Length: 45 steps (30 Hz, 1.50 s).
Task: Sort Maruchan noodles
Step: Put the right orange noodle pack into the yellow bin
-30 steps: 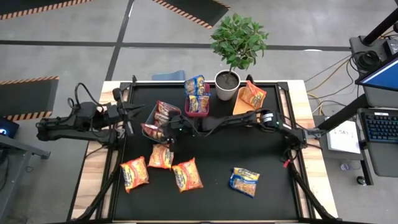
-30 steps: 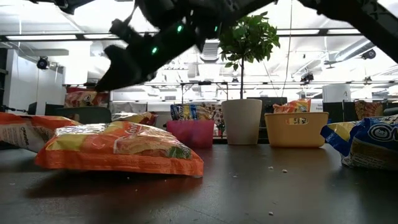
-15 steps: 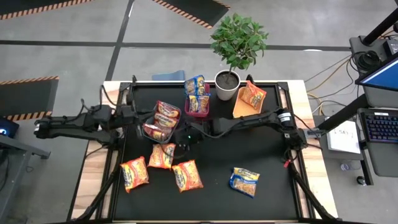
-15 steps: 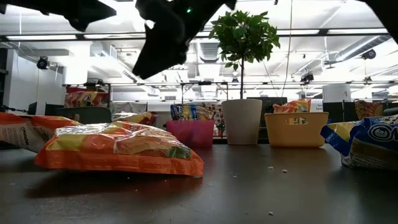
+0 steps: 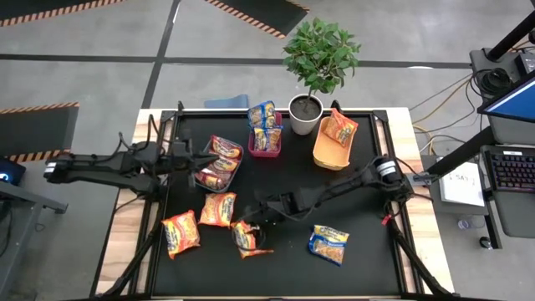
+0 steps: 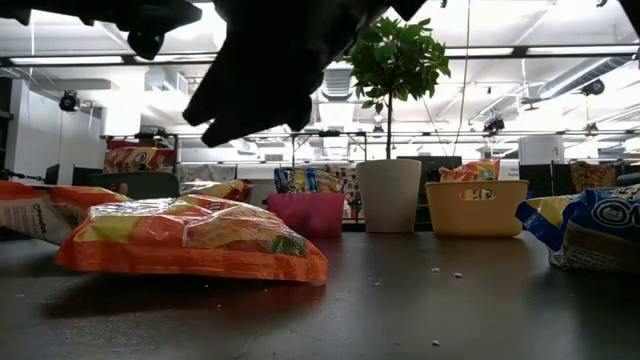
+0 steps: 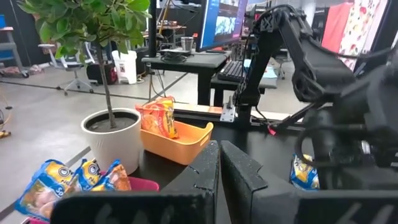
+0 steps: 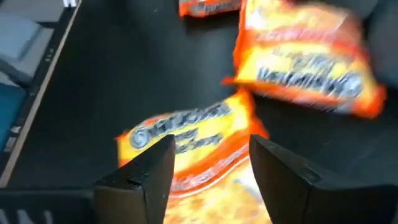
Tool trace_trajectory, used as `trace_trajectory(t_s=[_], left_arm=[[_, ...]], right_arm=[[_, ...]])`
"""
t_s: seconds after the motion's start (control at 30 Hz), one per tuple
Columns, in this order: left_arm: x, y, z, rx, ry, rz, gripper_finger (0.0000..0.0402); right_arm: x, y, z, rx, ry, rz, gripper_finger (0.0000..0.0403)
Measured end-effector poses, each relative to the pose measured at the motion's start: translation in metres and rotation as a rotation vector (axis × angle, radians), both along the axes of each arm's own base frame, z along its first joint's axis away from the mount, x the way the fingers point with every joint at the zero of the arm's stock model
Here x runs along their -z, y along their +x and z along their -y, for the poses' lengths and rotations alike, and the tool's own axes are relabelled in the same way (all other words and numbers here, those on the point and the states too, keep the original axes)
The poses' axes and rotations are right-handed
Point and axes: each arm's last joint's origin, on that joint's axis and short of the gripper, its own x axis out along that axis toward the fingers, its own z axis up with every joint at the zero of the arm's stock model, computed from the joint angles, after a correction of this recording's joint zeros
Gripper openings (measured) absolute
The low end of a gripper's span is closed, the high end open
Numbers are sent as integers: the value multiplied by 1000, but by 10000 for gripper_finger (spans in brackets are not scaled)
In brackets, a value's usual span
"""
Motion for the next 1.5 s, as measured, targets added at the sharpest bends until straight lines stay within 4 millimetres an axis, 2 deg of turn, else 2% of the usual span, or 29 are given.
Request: trace_trajectory(t_s=[0.17,0.43,0.9,1.2,1.4,1.5], left_arm=[[-1,8,3,20,-11,27,0],[-1,21,8,50,20,45,0],[6,36,9,51,53,18,0],[11,46,10,52,45,-5,0],[12,56,11,79,47,-33,0],[13,60,12,114,47,-44,0]], right_arm=[[17,-5,-7,-34,125,-87,134],[30,-8,2,4,144,-128,17],[52,-12,24,135,197,-122,13],[51,-20,43,312,181,-221,13],[50,-25,47,357,182,-270,13],[50,-33,50,431,123,-332,13]])
